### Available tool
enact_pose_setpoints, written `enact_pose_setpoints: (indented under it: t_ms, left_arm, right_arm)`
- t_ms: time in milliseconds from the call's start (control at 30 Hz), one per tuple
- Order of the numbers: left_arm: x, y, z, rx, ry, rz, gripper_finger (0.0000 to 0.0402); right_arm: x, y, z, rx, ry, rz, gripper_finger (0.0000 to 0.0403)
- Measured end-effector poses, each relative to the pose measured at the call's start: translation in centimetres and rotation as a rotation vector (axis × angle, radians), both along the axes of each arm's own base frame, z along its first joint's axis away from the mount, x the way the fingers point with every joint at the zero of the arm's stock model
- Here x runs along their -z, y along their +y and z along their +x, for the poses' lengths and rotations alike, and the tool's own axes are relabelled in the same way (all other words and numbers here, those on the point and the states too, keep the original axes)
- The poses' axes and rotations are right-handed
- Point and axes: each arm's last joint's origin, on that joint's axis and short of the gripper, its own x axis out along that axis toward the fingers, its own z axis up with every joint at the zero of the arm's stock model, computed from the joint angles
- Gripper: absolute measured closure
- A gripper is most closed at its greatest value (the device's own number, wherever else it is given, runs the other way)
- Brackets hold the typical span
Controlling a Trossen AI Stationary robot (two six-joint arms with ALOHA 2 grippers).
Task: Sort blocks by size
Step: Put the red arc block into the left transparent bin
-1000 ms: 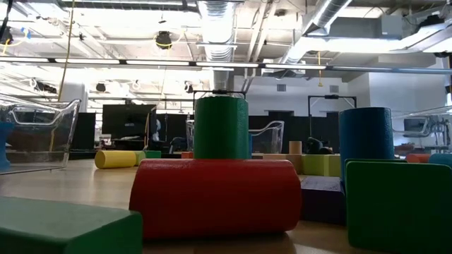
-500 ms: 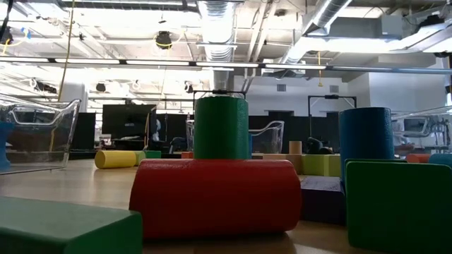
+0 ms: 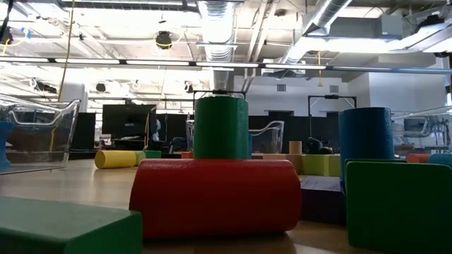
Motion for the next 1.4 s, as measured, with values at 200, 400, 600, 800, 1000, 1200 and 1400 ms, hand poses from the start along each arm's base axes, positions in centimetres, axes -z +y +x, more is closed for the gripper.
enact_pose_setpoints:
  t_ms: [200,400,600,800,1000,1200,1400]
  left_arm:
    - [0.0,0.0,0.0,0.000,-0.001,0.001,0.0265]
    - [-0.1,-0.3,-0.4,-0.023,-0.006,0.032,0.0265]
    - [0.1,-1.2,-1.5,-0.080,0.002,0.104,0.0265]
    - [0.0,-1.4,-3.5,-0.121,0.022,0.110,0.0265]
    - [-0.2,0.1,-6.7,-0.152,0.056,-0.013,0.0265]
    - [0.0,3.0,-10.1,-0.160,0.187,-0.267,0.0265]
    - [0.7,4.8,-11.9,-0.196,0.437,-0.496,0.0265]
  right_arm:
    - [0.0,0.0,0.0,-0.001,0.000,0.000,0.0235]
    - [0.1,-0.1,-0.1,0.032,0.003,-0.015,0.0207]
    - [0.1,0.2,-0.5,0.091,0.002,-0.048,0.0163]
    - [0.3,0.8,-1.1,0.121,0.012,-0.082,0.0148]
    - [1.1,1.4,-1.9,0.127,0.061,-0.094,0.0147]
    - [2.2,1.7,-3.0,0.147,0.117,-0.062,0.0147]
    - [2.9,1.6,-3.9,0.179,0.152,-0.027,0.0147]
